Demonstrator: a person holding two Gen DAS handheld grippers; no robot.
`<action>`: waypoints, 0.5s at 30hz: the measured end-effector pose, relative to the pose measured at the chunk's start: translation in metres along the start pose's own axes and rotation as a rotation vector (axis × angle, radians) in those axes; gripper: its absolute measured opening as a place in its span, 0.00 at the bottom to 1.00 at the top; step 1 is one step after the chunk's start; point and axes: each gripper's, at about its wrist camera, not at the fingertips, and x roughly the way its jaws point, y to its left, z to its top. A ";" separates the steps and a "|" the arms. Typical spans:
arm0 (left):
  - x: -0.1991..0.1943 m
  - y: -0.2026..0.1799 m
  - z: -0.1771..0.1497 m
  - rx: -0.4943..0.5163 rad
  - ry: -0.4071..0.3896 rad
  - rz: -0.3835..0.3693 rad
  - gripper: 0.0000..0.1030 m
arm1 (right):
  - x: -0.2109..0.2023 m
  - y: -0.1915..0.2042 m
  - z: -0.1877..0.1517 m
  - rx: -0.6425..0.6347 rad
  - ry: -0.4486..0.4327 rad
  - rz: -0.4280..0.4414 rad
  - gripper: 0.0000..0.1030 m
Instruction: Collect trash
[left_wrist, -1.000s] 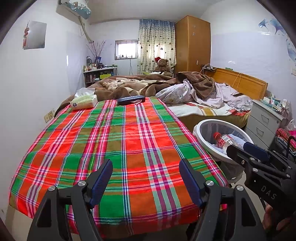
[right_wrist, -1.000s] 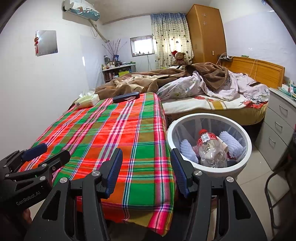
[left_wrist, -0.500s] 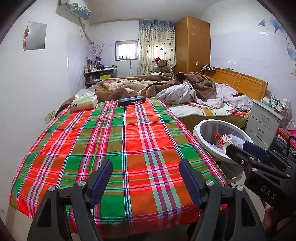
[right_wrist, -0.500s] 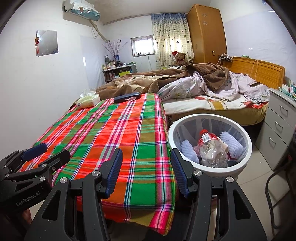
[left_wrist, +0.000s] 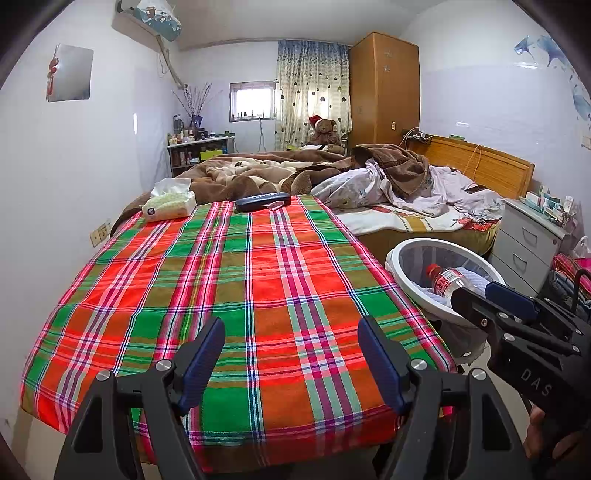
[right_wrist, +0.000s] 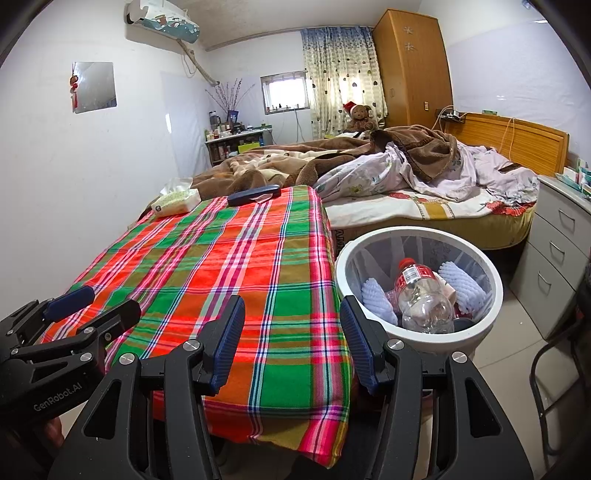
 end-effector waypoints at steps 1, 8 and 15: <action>0.000 0.000 0.000 0.000 0.000 0.000 0.72 | 0.000 0.000 0.000 0.000 0.000 -0.001 0.53; 0.000 0.000 0.000 0.001 0.000 -0.001 0.72 | 0.000 -0.001 0.000 -0.001 -0.002 0.000 0.53; -0.002 0.000 0.000 0.001 -0.002 0.002 0.72 | -0.001 0.000 -0.001 0.002 -0.002 -0.001 0.53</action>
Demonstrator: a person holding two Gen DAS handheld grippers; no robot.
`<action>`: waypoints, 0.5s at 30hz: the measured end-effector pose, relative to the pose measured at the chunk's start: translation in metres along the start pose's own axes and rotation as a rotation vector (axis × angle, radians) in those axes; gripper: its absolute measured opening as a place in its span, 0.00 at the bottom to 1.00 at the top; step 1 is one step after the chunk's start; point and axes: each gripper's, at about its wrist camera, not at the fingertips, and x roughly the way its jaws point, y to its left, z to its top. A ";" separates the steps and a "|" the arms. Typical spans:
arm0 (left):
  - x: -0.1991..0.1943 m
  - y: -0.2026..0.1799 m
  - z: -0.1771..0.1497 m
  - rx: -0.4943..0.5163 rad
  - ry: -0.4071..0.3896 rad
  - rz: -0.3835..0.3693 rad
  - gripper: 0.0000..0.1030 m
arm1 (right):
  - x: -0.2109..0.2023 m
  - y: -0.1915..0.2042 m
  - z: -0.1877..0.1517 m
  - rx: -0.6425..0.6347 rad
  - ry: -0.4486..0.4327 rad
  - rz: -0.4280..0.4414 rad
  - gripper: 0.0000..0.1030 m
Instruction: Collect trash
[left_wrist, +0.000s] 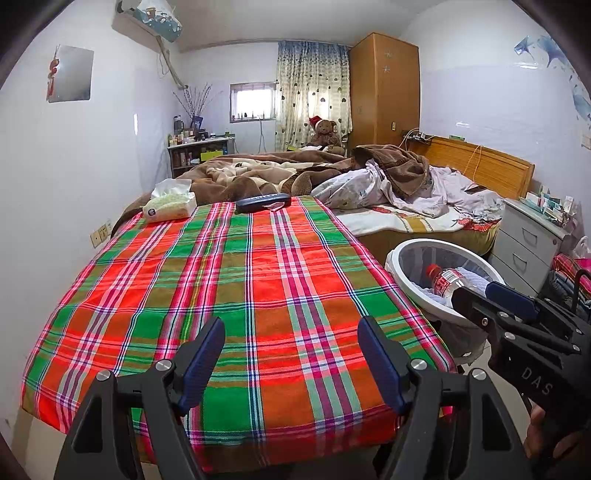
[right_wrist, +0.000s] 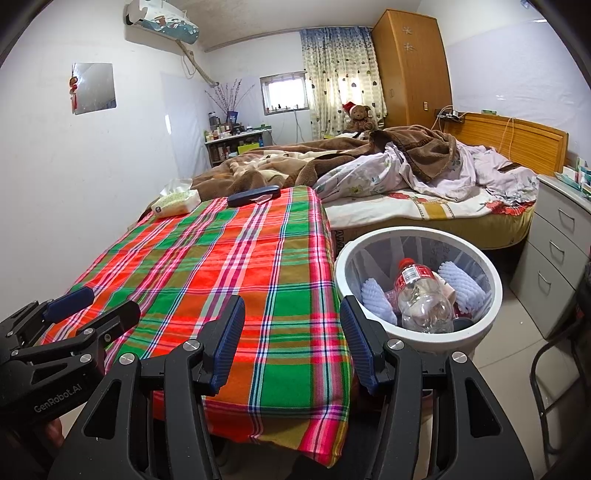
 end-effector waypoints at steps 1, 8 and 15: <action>0.000 0.000 0.000 -0.001 -0.001 0.002 0.72 | 0.000 0.000 0.000 0.000 0.000 -0.001 0.53; 0.000 -0.002 0.000 0.000 -0.001 0.001 0.72 | 0.001 0.001 0.001 -0.001 0.000 0.001 0.53; 0.000 -0.002 0.000 0.002 -0.001 -0.001 0.72 | 0.001 0.001 0.001 0.000 0.000 0.001 0.53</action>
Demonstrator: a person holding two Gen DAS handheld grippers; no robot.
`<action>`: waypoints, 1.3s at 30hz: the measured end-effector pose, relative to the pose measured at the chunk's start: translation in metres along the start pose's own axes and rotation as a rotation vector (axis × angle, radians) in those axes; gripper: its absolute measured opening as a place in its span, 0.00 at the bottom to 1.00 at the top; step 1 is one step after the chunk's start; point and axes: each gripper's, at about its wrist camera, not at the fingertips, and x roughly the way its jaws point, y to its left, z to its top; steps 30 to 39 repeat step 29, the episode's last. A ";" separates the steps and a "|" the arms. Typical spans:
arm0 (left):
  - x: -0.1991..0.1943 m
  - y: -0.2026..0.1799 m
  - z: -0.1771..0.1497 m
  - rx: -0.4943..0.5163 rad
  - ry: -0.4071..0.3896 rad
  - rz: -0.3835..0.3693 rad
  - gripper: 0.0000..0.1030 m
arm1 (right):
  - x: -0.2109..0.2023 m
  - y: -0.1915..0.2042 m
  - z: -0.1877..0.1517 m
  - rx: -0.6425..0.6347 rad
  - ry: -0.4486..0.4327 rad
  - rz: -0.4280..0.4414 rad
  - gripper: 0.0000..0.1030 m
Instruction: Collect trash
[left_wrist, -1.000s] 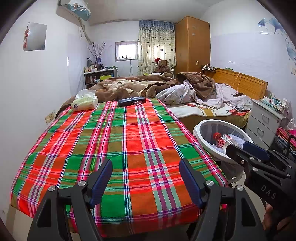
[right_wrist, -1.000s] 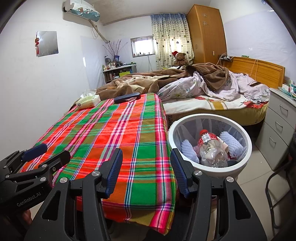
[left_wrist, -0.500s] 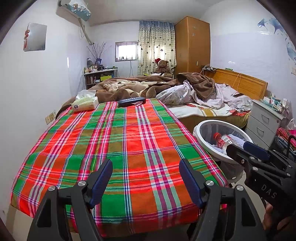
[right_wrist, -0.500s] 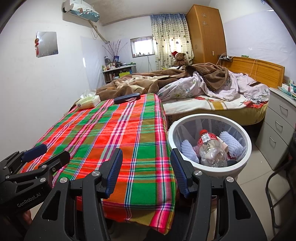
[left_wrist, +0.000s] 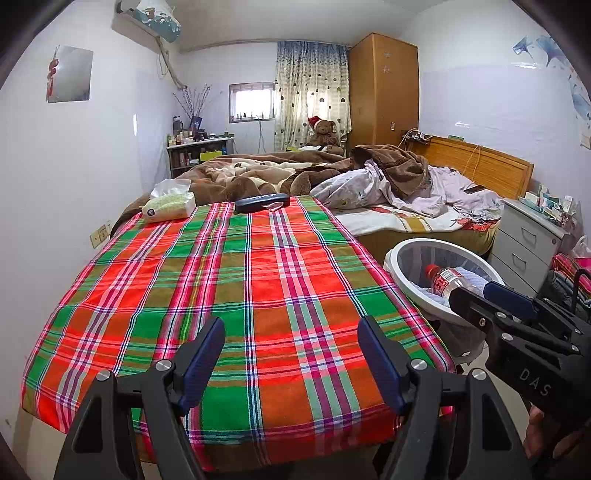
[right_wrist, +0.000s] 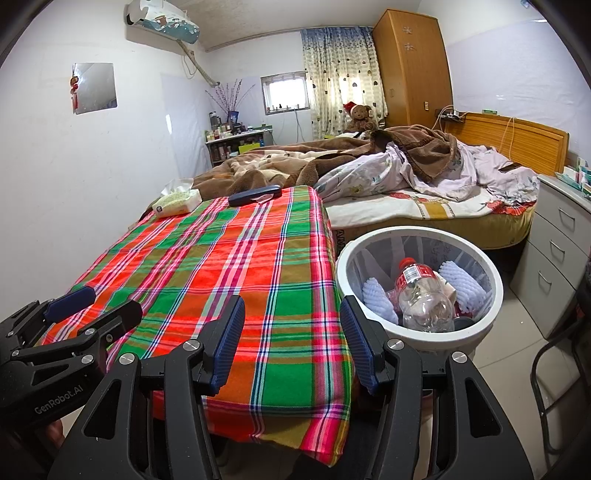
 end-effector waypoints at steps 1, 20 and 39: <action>0.000 0.000 0.000 -0.001 -0.001 0.000 0.72 | 0.000 0.000 0.000 0.000 -0.001 0.000 0.53; 0.001 -0.001 -0.001 0.006 -0.001 -0.011 0.72 | 0.000 0.000 0.000 0.005 0.000 -0.003 0.53; 0.002 -0.003 -0.002 0.012 0.003 -0.013 0.72 | -0.001 -0.001 0.000 0.009 -0.001 -0.006 0.54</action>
